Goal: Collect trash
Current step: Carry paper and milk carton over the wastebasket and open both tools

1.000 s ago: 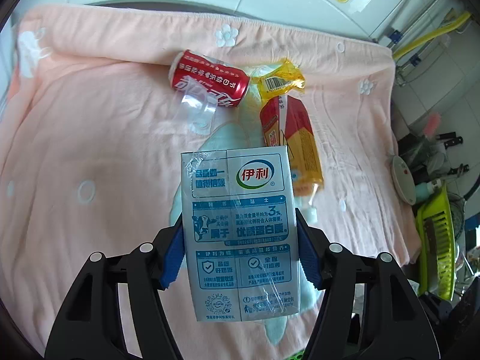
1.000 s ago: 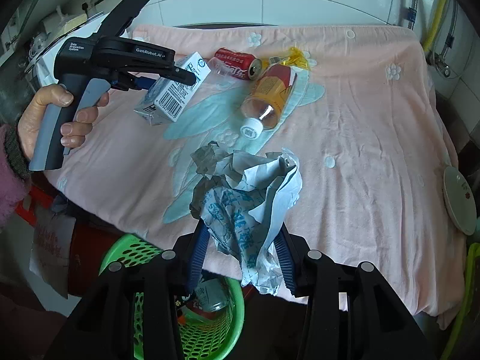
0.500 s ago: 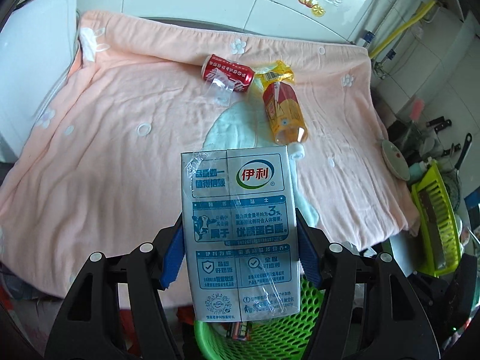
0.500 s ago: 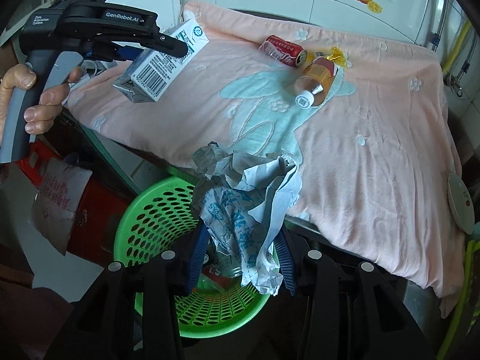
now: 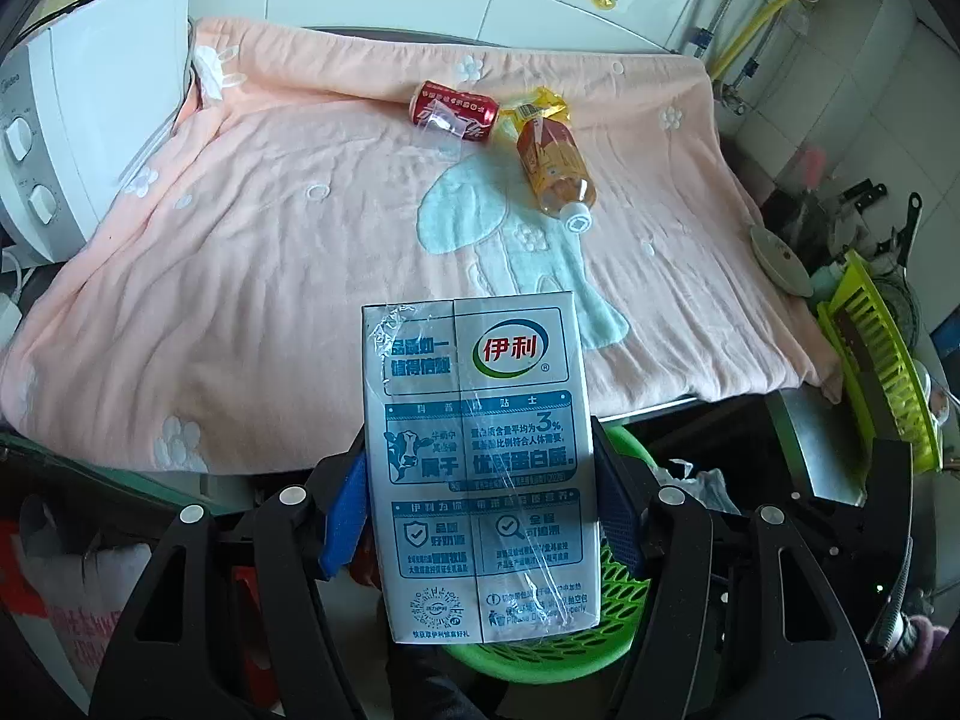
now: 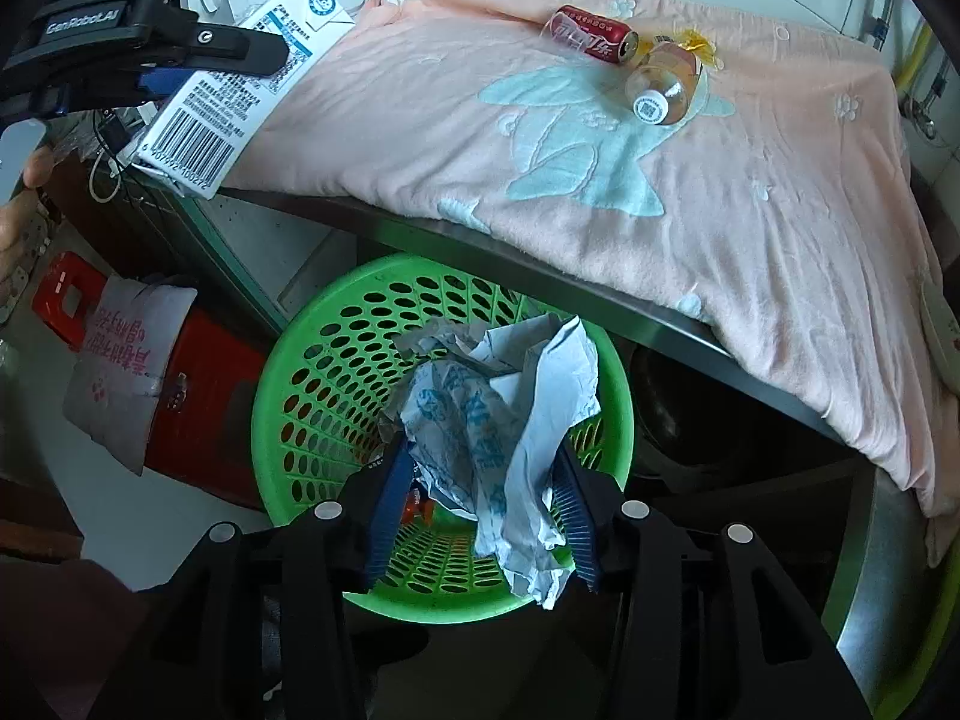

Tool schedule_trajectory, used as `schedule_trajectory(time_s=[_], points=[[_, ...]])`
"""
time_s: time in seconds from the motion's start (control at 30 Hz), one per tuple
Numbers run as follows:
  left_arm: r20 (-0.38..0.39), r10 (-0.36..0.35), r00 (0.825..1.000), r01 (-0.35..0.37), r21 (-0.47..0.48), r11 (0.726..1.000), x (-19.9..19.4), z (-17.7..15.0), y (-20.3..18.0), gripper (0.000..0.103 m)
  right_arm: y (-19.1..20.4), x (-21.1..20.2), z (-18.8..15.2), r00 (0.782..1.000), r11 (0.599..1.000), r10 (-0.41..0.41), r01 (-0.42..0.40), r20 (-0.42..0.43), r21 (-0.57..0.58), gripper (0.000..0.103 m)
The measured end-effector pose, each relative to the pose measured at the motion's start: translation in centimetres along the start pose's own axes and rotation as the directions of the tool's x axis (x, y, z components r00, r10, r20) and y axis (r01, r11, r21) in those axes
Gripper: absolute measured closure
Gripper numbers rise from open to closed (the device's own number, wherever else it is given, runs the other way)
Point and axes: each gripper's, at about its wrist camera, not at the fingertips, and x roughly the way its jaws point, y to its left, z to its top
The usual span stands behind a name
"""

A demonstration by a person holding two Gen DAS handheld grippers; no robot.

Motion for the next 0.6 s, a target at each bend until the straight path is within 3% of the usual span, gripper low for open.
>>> schedule_trajectory(time_s=[0.13, 0.23, 0.6], points=[[-0.013, -0.010, 1.000, 0.010, 0.006, 1.000, 0.0, -1.2, -0.4, 0.039, 0.3, 0.5, -0.4, 1.000, 1.000, 0.010, -0.010, -0.009, 0.018, 0.049], [-0.025, -0.018, 1.000, 0.019, 0.006, 1.000, 0.1, -2.0, -0.5, 0.039, 0.5, 0.2, -0.6, 1.000, 1.000, 0.010, -0.010, 0.003, 0.028, 0.036], [-0.078, -0.056, 0.995, 0.057, 0.011, 0.998, 1.3, -4.6, -2.3, 0.039, -0.2, -2.4, -1.7, 0.999, 0.998, -0.020, 0.017, 0.050, 0.054, 0.026]])
